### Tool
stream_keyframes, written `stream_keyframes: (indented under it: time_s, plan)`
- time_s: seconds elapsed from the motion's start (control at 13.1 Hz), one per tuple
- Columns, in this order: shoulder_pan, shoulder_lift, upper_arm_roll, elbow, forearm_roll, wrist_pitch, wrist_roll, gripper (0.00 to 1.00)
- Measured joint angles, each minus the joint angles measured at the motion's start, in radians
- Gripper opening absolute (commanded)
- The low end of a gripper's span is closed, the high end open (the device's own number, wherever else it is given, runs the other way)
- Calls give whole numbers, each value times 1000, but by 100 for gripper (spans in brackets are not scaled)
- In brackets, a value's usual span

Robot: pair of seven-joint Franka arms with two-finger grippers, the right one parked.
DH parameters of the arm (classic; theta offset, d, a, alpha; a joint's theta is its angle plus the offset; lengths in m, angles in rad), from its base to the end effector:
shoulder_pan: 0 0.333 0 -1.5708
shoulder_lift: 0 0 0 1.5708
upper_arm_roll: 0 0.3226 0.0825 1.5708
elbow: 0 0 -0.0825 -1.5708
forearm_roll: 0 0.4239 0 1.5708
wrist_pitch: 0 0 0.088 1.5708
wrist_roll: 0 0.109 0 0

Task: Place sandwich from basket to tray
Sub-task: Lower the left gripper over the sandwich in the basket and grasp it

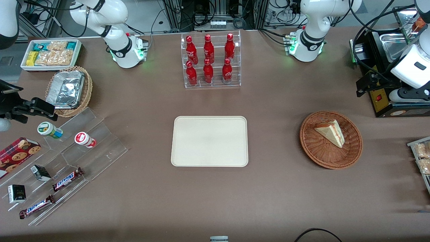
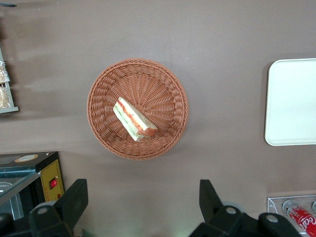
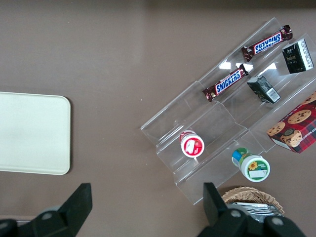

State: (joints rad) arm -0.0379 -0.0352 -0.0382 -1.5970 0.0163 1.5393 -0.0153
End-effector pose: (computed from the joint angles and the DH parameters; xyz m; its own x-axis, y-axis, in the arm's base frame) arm 0.5782 -0.0426 0.6337 0.9979 -0.0602 -0.0222 -0.0606 -0.9980 -0.0180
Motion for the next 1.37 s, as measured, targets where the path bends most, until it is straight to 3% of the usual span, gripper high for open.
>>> stream_keyframes:
  time_s: [0.61, 0.91, 1.37]
  plan:
    - [9, 26, 17, 1, 4, -10, -16, 100]
    - [78, 100, 30, -10, 47, 7, -198, 100]
    - [96, 122, 31, -272, 51, 336, -494, 100]
